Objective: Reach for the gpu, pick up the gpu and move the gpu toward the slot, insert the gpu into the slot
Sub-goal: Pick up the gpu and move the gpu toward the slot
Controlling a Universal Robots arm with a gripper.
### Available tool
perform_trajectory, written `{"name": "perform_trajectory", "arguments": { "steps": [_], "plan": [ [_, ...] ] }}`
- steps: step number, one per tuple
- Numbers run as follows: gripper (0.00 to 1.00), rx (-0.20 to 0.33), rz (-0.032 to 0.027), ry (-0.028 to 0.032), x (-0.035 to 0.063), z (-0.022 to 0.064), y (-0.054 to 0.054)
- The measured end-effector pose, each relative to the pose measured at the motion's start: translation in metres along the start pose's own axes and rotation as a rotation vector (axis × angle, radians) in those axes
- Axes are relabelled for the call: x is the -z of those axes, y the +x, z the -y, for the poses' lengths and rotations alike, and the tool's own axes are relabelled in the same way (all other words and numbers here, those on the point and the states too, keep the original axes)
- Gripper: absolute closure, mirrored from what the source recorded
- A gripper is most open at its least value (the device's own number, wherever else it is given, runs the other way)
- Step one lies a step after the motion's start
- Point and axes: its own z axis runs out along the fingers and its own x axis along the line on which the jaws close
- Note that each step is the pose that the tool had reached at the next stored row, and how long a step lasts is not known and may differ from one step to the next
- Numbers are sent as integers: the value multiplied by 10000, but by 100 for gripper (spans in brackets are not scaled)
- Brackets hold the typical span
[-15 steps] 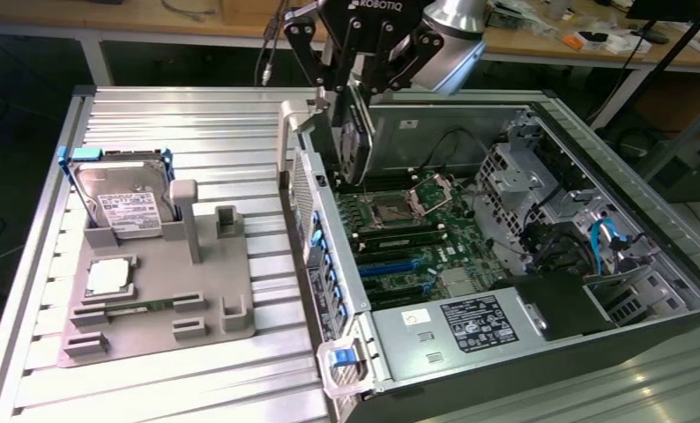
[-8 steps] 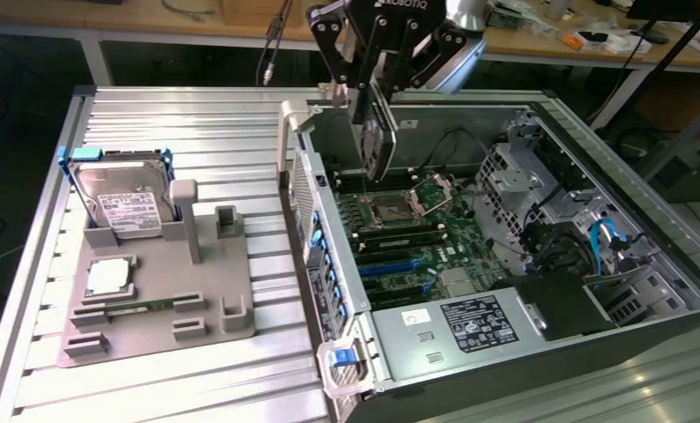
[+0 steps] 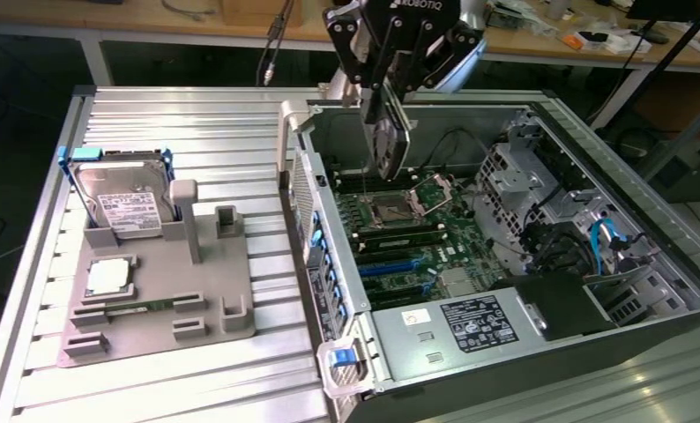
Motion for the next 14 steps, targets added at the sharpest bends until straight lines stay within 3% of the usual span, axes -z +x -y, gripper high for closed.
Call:
{"name": "perform_trajectory", "arguments": {
  "steps": [14],
  "plan": [
    [72, -1, -54, 75, 28, -23, -454]
  ]
}}
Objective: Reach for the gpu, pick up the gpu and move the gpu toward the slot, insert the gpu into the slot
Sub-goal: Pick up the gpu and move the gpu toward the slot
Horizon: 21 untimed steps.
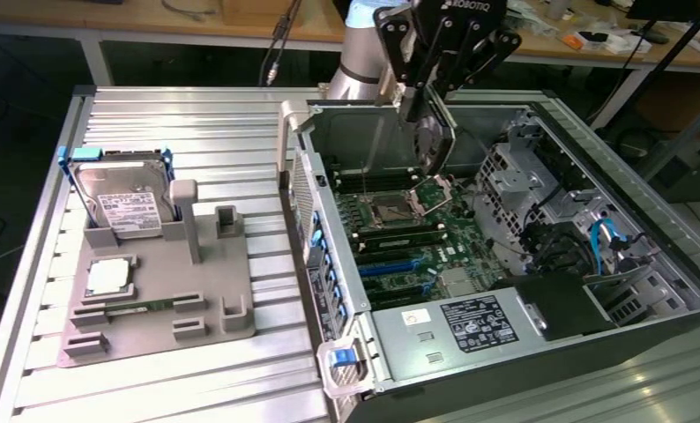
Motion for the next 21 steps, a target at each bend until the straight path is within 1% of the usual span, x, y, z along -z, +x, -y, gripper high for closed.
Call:
{"name": "perform_trajectory", "arguments": {
  "steps": [6, 7, 10, 12, 21],
  "plan": [
    [72, -1, -12, 36, 5, -14, -270],
    [72, 0, -12, 44, 5, -17, -335],
    [72, 0, -15, 86, 8, -24, -475],
    [72, -2, -13, 98, 8, -24, -504],
    [72, -3, -14, 99, 8, -8, -513]
  ]
}}
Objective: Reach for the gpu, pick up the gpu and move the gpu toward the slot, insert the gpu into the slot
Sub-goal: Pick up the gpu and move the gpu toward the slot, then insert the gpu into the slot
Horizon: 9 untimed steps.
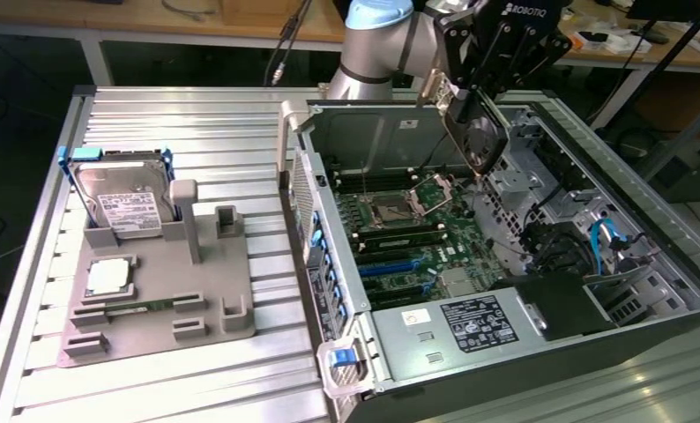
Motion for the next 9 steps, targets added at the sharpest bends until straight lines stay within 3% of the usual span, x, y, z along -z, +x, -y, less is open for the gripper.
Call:
{"name": "perform_trajectory", "arguments": {
  "steps": [9],
  "plan": [
    [72, 117, 2, 1, 0, 0, -1]
  ]
}}
